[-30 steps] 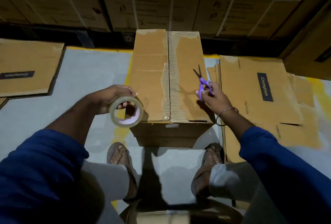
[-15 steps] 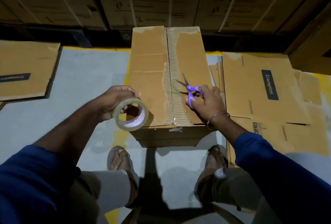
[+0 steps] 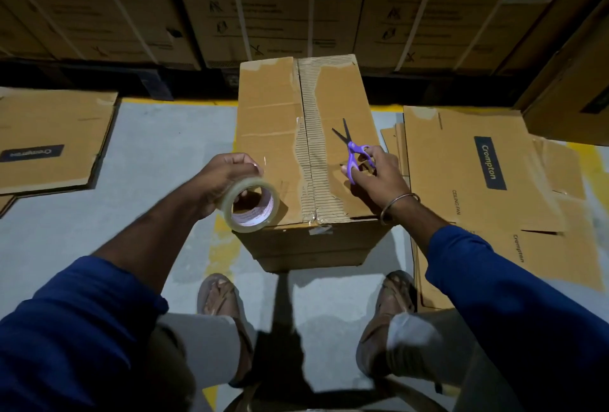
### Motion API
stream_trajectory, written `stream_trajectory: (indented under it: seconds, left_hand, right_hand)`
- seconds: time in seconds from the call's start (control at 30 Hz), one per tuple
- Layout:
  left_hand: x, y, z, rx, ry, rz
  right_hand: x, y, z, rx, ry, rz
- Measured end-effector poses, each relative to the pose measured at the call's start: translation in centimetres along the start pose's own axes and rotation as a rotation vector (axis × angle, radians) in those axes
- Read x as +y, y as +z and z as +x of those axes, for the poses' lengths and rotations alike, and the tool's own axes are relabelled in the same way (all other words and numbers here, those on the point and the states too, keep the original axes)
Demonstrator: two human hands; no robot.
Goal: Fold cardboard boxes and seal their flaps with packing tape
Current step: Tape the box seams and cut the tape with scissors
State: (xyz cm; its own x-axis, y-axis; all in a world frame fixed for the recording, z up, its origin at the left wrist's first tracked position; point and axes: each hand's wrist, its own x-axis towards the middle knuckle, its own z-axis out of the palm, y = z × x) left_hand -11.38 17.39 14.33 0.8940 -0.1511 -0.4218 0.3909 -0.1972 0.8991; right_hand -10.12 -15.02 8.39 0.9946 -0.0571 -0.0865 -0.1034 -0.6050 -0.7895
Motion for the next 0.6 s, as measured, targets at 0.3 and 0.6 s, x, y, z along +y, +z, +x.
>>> stream_trajectory:
  seconds: [0.3, 0.6]
  left_hand:
    - [0.1, 0.0, 1.3, -0.024, 0.002, -0.039]
    - [2.3, 1.2, -0.1, -0.002, 0.124, 0.354]
  right_hand:
    - [0.8, -0.2, 1.0, -0.001, 0.004, -0.047]
    - [-7.7, -2.8, -2.1, -0.15, -0.077, 0.217]
